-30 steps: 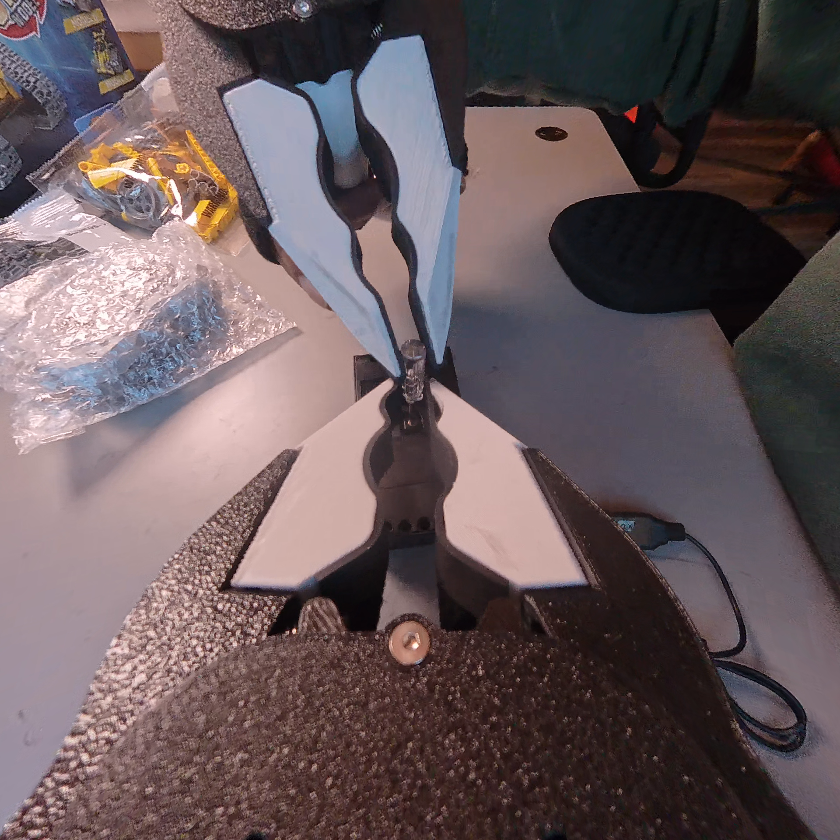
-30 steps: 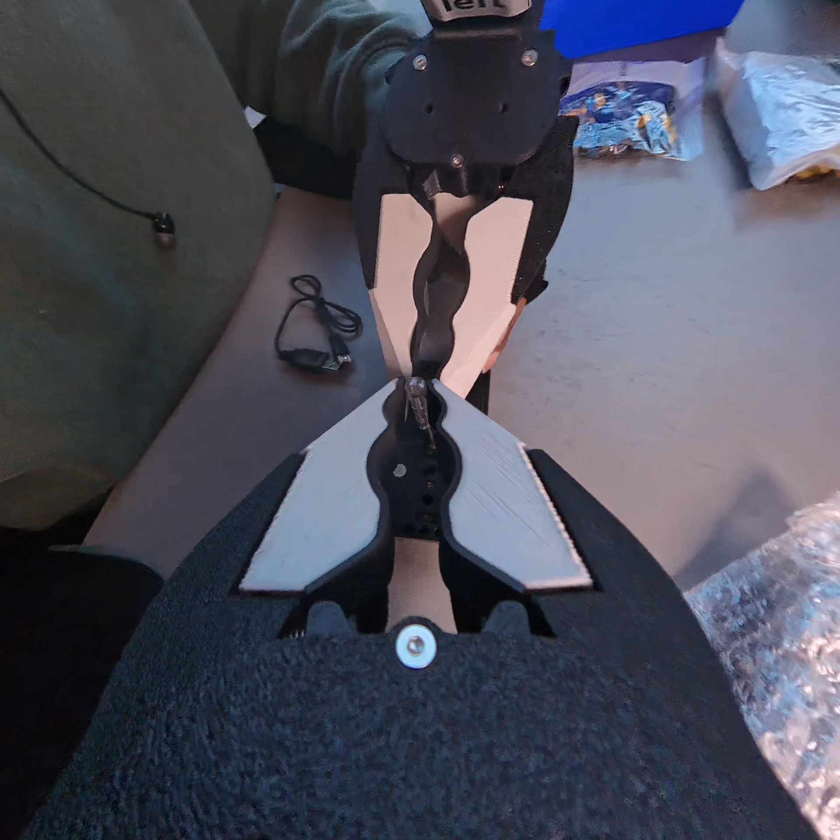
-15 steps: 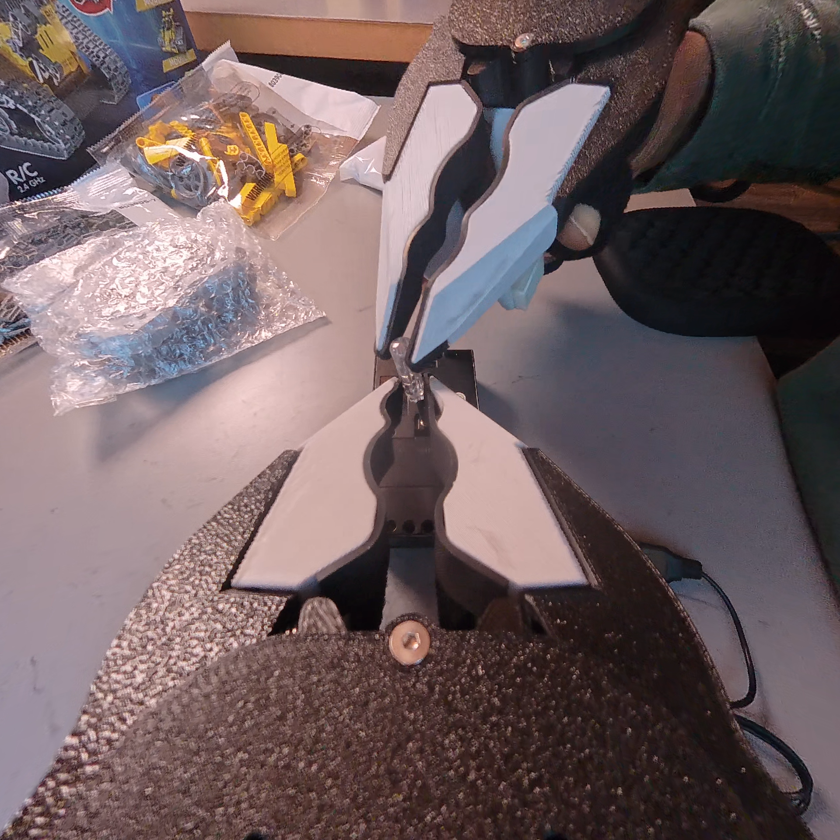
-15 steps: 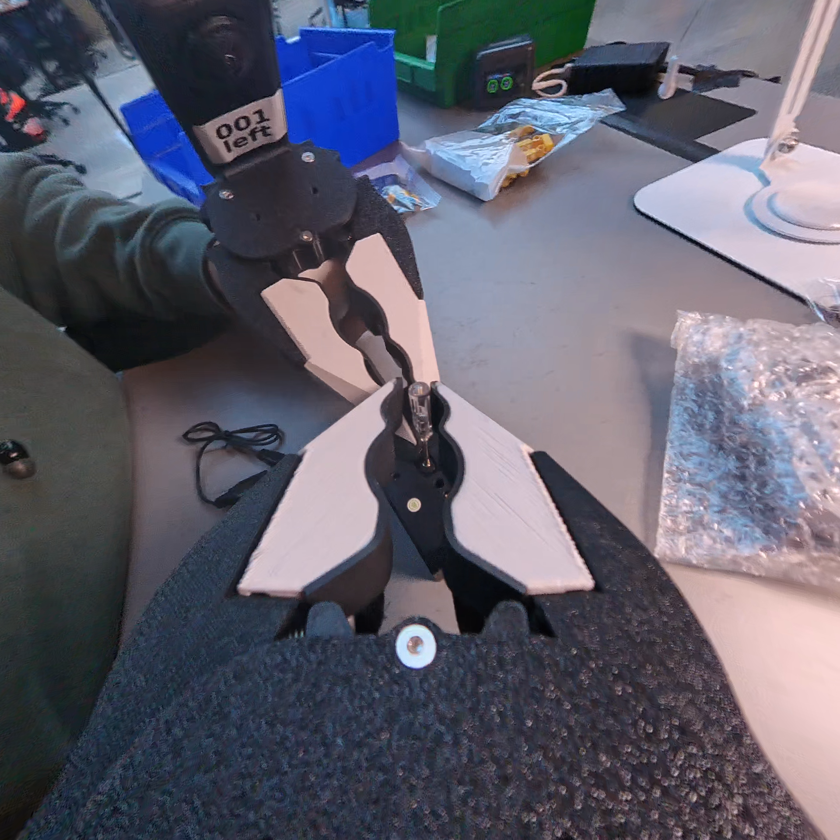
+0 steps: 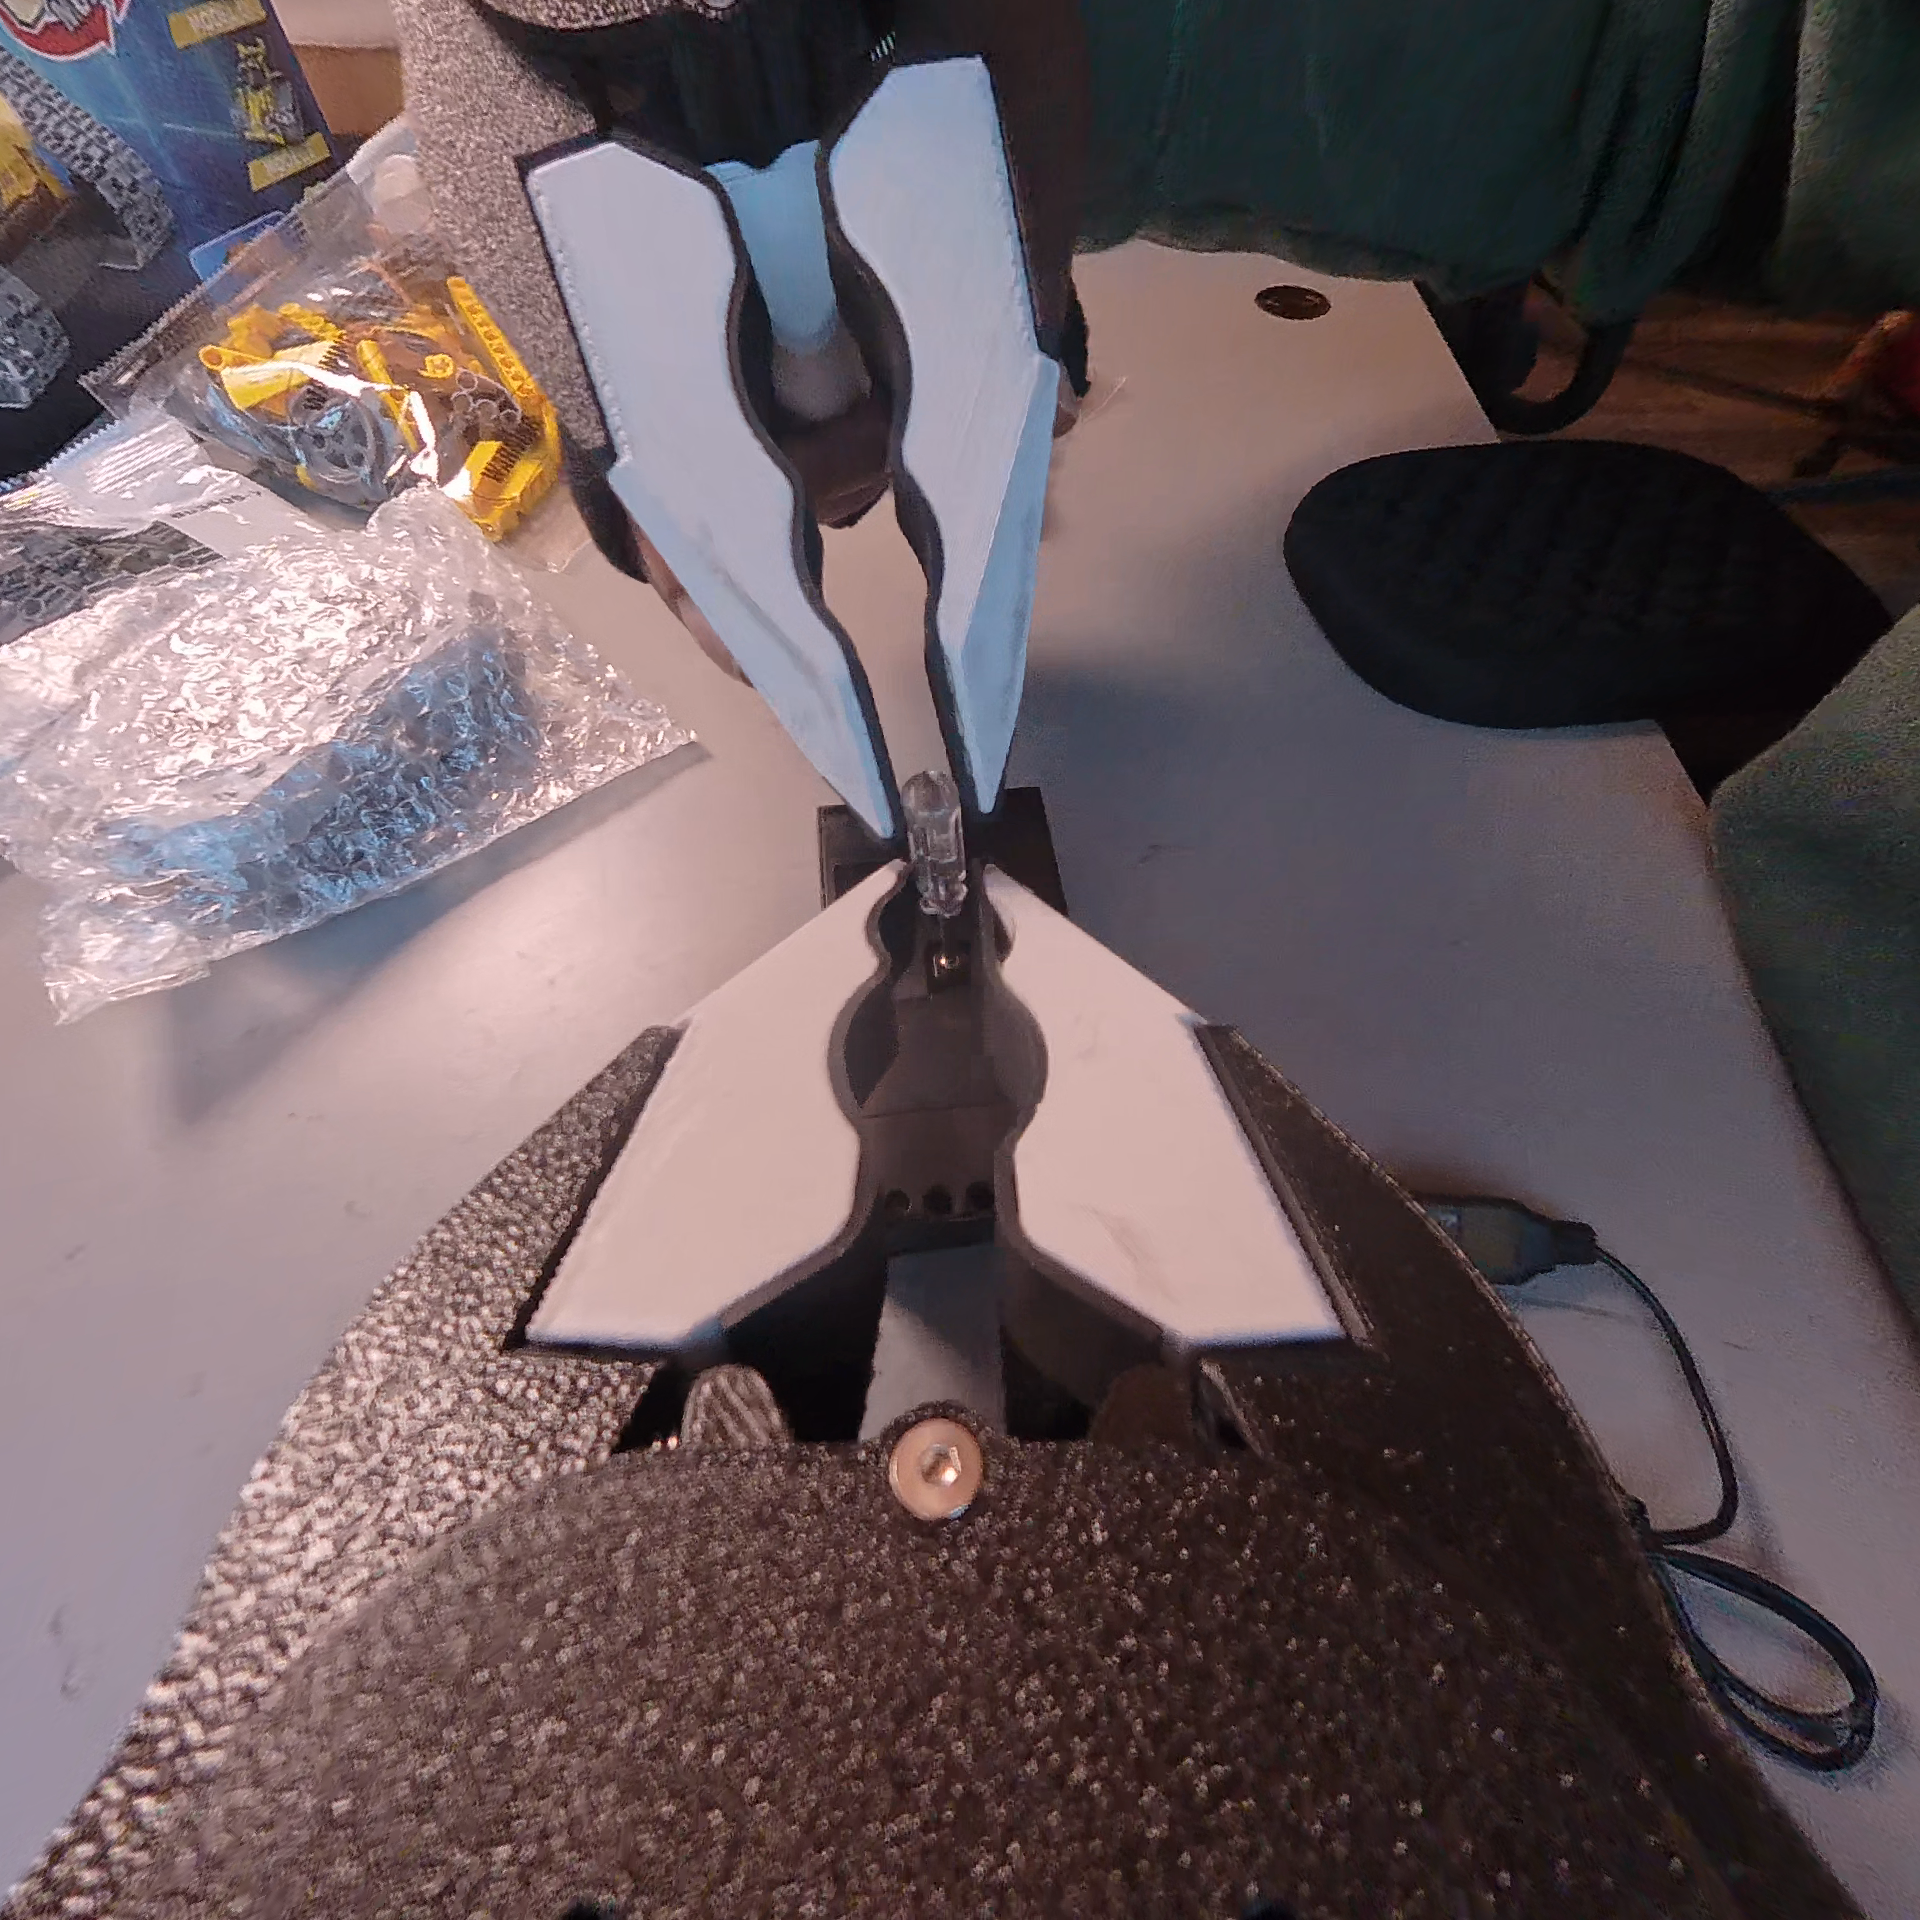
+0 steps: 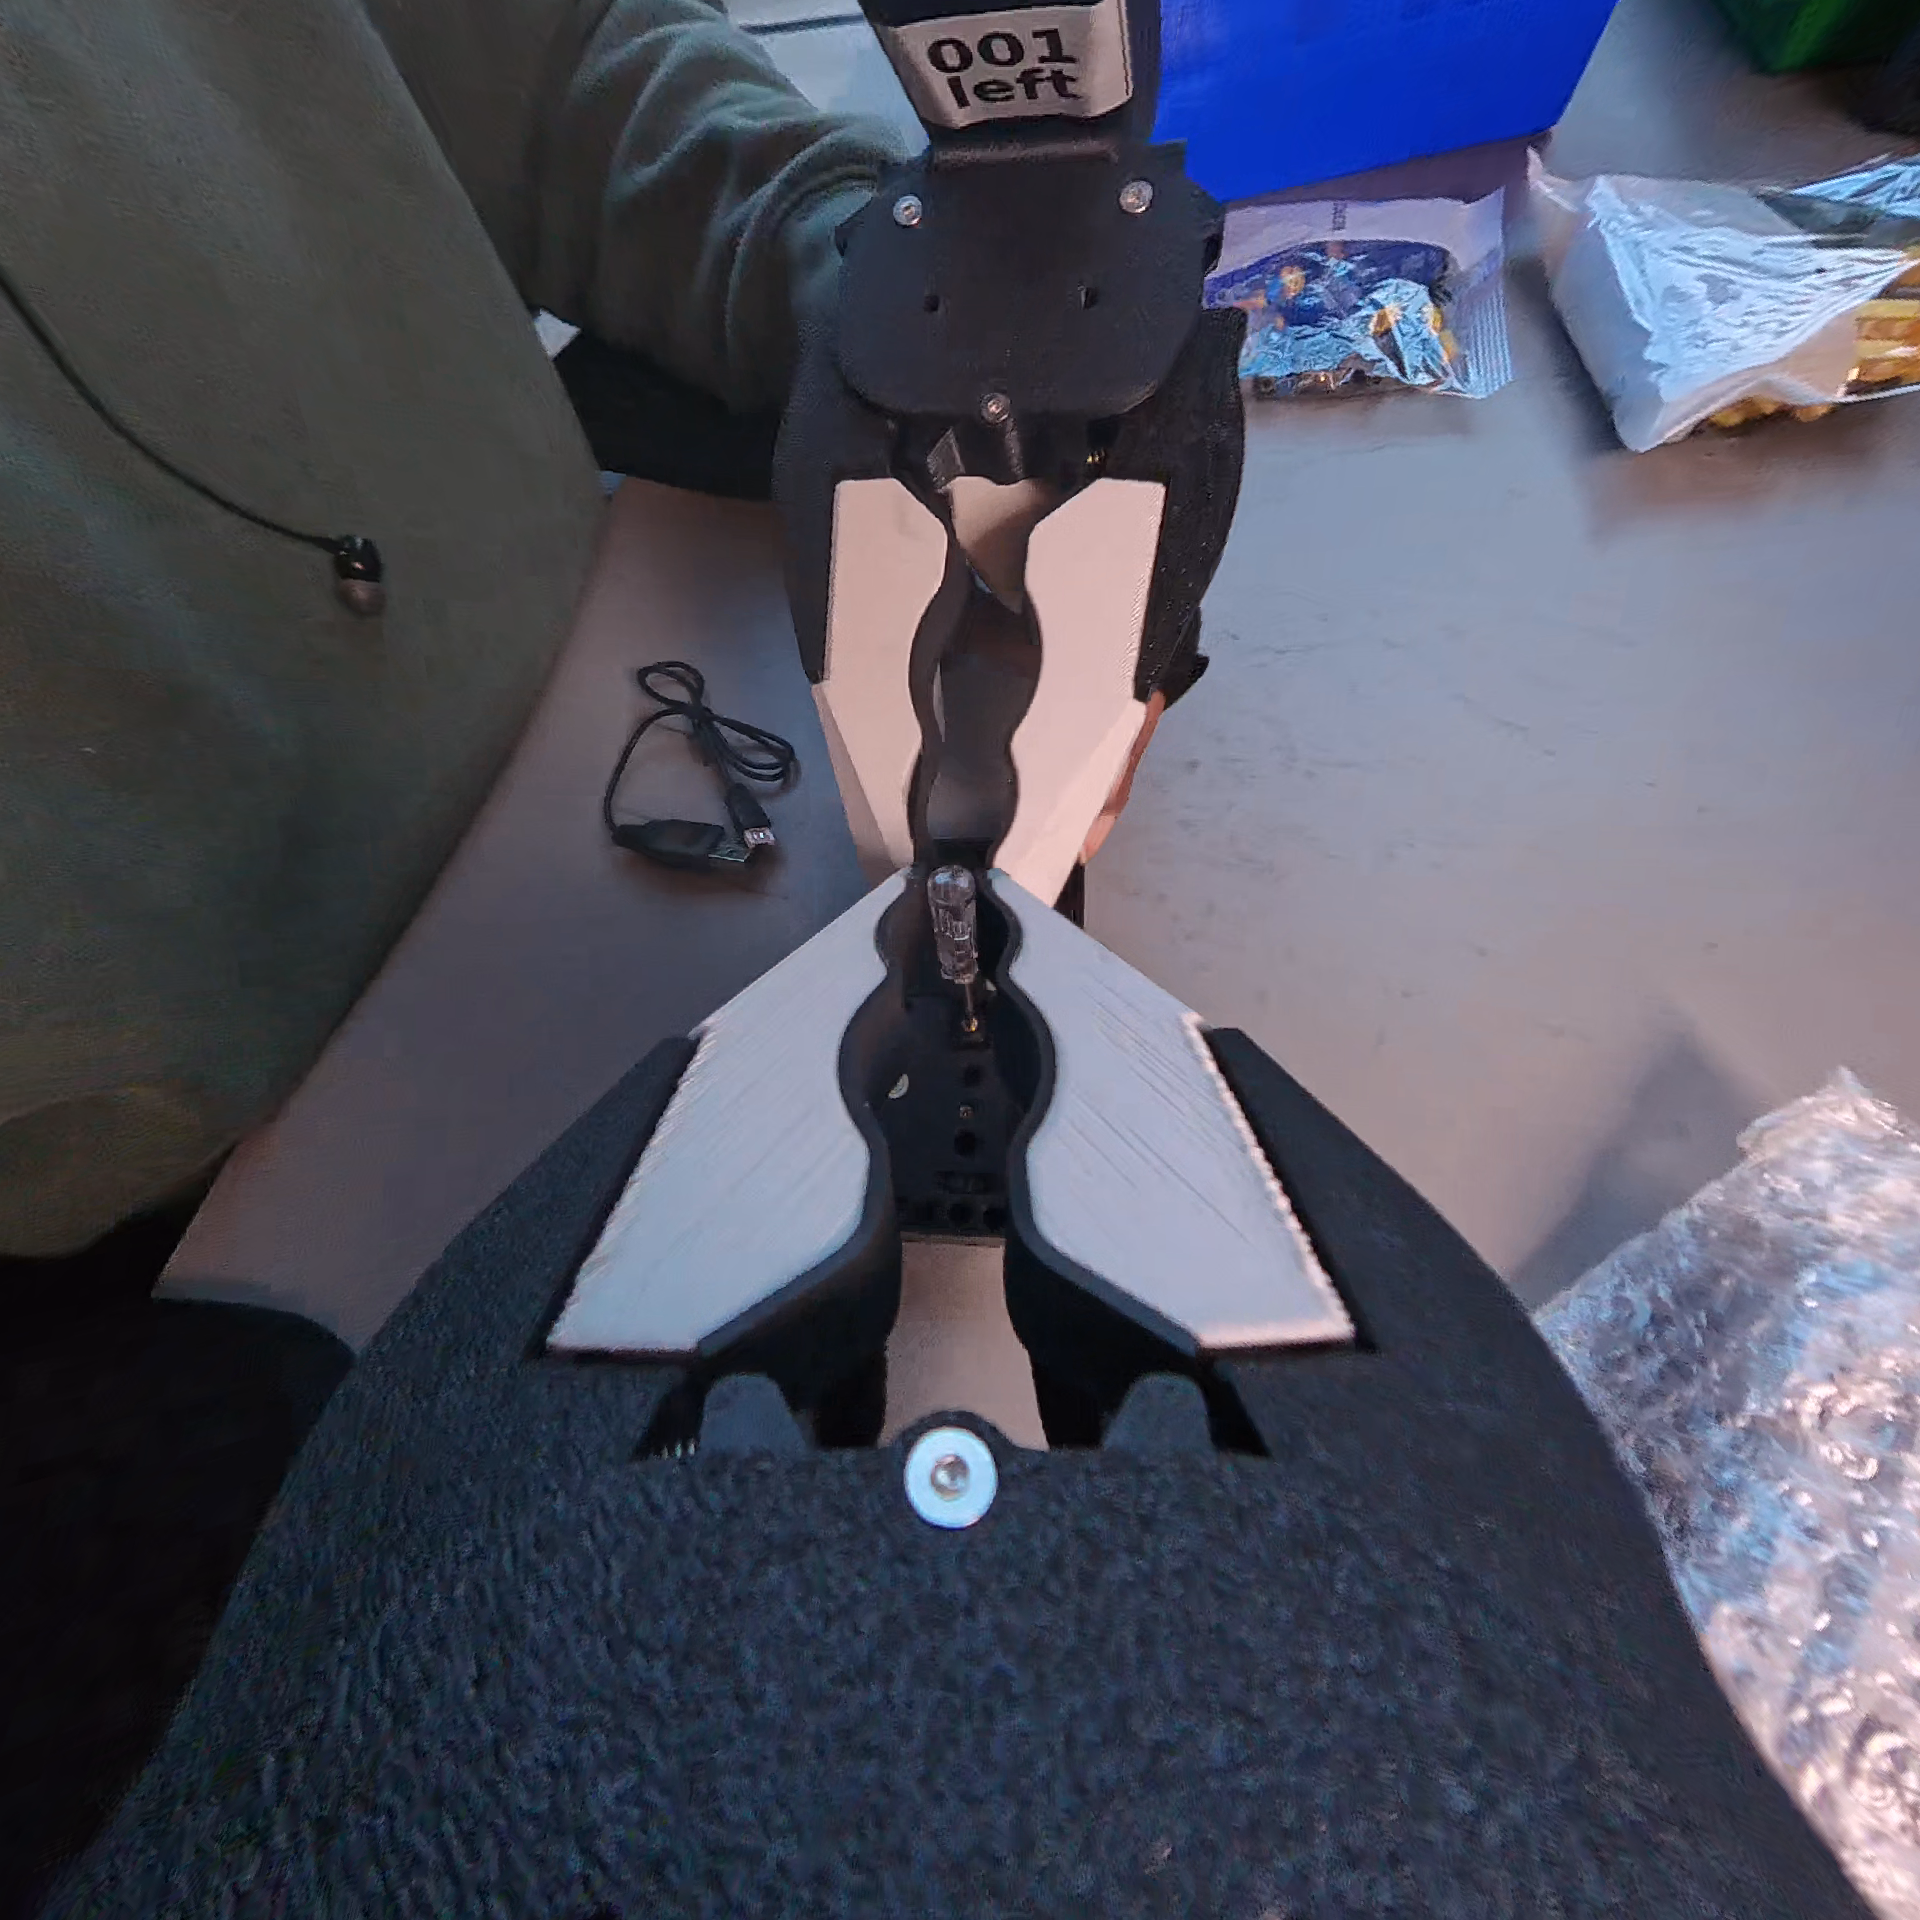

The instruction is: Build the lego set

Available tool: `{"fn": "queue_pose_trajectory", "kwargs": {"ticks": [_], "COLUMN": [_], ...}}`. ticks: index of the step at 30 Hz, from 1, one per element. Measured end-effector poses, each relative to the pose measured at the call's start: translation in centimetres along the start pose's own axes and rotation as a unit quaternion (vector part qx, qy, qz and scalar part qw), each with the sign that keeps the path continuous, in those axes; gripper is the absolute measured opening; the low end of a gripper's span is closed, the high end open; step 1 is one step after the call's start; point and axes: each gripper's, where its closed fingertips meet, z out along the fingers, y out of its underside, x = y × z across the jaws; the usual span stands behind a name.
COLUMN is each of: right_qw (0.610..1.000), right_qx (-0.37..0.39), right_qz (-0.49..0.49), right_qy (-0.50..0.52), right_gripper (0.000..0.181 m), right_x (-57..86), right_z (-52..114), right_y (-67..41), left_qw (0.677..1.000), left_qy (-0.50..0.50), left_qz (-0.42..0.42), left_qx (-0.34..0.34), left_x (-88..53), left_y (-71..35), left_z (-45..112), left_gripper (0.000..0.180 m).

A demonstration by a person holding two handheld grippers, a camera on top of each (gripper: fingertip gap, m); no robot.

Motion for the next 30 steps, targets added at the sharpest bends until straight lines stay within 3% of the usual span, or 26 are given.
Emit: {"fn": "queue_pose_trajectory", "kwargs": {"ticks": [4,8,13,17,26,30], "right_qw": [1.000,0.986,0.917,0.855,0.768,0.756], "right_qx": [0.004,0.043,0.146,0.165,0.222,0.210], "right_qz": [0.012,0.057,0.198,0.223,0.265,0.263], "right_qy": [0.023,0.153,0.313,0.438,0.539,0.562], "right_gripper": [0.007,0.018,0.019,0.023,0.014,0.007], "right_x": [0.3,1.0,0.1,0.1,0.7,1.1], "right_z": [0.0,-1.1,-1.8,-1.7,-1.5,-1.6], "right_y": [0.0,-0.7,-0.6,0.7,0.6,0.7], "left_qw": [1.000,0.999,0.997,0.997,0.996,0.996], "left_qy": [-0.021,-0.043,-0.063,-0.067,-0.075,-0.077], "left_qz": [-0.017,-0.026,-0.032,-0.042,-0.044,-0.046], "left_qx": [-0.002,-0.004,-0.008,-0.006,-0.004,-0.004], "left_x": [-0.4,-0.7,-0.6,-0.7,-0.7,-0.7], "left_y": [0.0,-0.1,-0.1,-0.1,-0.1,-0.2], "left_z": [0.1,0.3,0.5,0.5,0.6,0.6], "left_gripper": [0.008,0.007,0.007,0.007,0.007,0.007]}}
